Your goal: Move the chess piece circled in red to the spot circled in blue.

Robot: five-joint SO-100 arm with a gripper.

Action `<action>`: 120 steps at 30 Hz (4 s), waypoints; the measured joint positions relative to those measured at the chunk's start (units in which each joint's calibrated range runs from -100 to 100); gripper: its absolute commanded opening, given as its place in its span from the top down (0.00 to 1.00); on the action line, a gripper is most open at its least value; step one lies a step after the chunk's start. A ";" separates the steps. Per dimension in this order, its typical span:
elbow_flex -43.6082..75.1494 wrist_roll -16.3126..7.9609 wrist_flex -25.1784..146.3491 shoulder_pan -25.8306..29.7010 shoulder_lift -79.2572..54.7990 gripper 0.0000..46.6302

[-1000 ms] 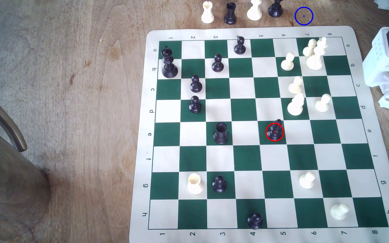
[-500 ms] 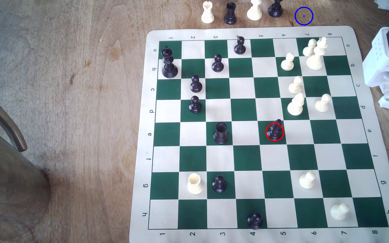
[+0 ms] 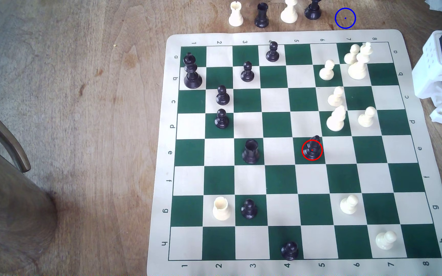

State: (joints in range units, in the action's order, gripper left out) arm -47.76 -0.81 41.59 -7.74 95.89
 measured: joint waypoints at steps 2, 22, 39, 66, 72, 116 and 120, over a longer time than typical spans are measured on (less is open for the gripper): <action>1.27 0.00 5.82 0.00 0.00 0.98; 13.83 -7.03 25.74 17.55 -34.94 0.99; 31.36 -18.85 39.04 21.76 -78.68 0.56; 13.38 -21.25 19.12 23.38 -84.79 0.60; 11.93 -22.03 16.10 24.26 -85.04 0.63; 19.07 -20.17 25.74 21.90 -87.73 1.00; 35.79 -19.54 38.57 18.44 -87.56 1.00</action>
State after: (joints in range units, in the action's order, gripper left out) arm -11.97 -20.34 80.16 10.69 8.34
